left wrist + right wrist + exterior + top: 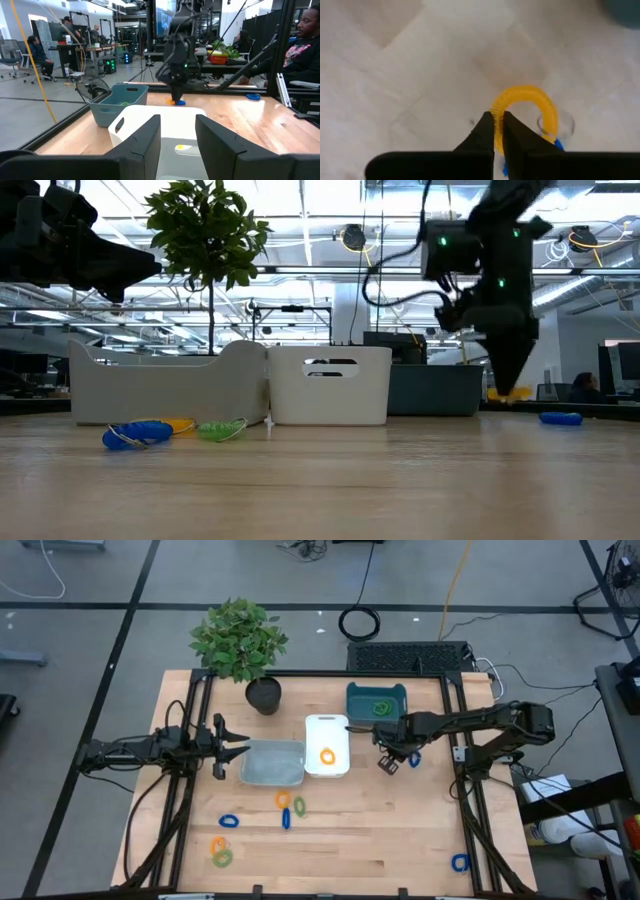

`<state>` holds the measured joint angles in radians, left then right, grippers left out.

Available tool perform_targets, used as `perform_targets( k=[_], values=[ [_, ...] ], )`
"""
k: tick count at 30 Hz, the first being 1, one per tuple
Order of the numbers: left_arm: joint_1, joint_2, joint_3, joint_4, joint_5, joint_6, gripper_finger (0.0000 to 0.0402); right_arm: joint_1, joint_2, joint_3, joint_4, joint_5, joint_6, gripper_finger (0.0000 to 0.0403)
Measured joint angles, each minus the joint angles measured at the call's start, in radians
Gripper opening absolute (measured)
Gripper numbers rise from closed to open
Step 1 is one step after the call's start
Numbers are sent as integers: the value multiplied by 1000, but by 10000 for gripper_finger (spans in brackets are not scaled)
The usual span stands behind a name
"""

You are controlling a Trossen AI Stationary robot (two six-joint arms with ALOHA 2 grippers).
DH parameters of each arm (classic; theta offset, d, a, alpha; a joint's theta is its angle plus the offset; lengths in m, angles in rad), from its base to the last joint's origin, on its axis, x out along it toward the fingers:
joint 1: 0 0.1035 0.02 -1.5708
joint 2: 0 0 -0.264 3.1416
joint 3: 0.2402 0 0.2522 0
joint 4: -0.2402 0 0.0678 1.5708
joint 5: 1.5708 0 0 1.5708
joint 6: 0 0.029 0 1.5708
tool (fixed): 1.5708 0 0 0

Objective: Sort spring keychains
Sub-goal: Put the yellow spring keychain into the white bin

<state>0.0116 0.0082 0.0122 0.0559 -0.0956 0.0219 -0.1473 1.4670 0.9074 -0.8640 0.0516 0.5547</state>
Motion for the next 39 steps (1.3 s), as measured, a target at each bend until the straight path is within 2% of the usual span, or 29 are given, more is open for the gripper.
perform_targets(
  k=[8, 20, 29, 39],
  values=[
    [0, 0, 0, 0, 0, 0, 131, 43, -1, 169, -234, 51, -12, 1],
    [0, 0, 0, 0, 0, 0, 131, 116, -2, 340, -526, 49, -73, 0],
    [0, 0, 0, 0, 0, 0, 131, 143, 5, 384, -522, 26, -223, 0],
    [0, 0, 0, 0, 0, 0, 131, 128, 130, 519, -508, 26, -387, 0]
  ],
)
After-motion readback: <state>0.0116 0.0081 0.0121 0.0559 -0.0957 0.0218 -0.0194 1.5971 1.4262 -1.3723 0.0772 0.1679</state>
